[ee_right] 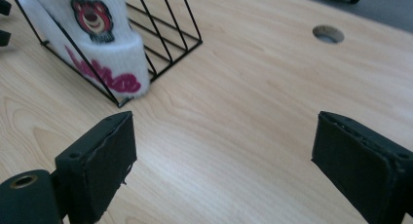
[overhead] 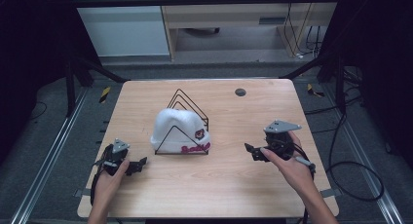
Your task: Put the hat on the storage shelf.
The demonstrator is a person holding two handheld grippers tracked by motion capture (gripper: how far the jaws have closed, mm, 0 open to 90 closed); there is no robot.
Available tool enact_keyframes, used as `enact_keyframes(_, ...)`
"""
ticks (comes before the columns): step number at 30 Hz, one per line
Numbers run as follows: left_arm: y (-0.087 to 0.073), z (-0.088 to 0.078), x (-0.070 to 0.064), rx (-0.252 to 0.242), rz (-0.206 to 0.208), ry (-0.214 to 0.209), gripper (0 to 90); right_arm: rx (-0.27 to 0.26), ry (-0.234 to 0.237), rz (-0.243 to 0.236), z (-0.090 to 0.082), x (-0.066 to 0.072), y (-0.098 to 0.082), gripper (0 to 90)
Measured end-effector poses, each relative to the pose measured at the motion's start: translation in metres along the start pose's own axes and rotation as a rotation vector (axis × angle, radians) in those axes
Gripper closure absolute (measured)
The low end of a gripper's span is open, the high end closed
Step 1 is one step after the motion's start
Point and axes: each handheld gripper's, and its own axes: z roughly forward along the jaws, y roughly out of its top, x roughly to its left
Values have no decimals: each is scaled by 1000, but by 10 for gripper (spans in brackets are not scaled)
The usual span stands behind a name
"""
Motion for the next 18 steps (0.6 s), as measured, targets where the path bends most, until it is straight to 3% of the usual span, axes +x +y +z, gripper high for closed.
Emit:
enact_keyframes(10, -3, 3, 3, 6, -9, 1, 39, 63, -3, 62, 15, -10, -45, 89)
enact_keyframes(18, -3, 4, 2, 8, -4, -3, 24, 108, -15, 109, 28, -12, -66, 90)
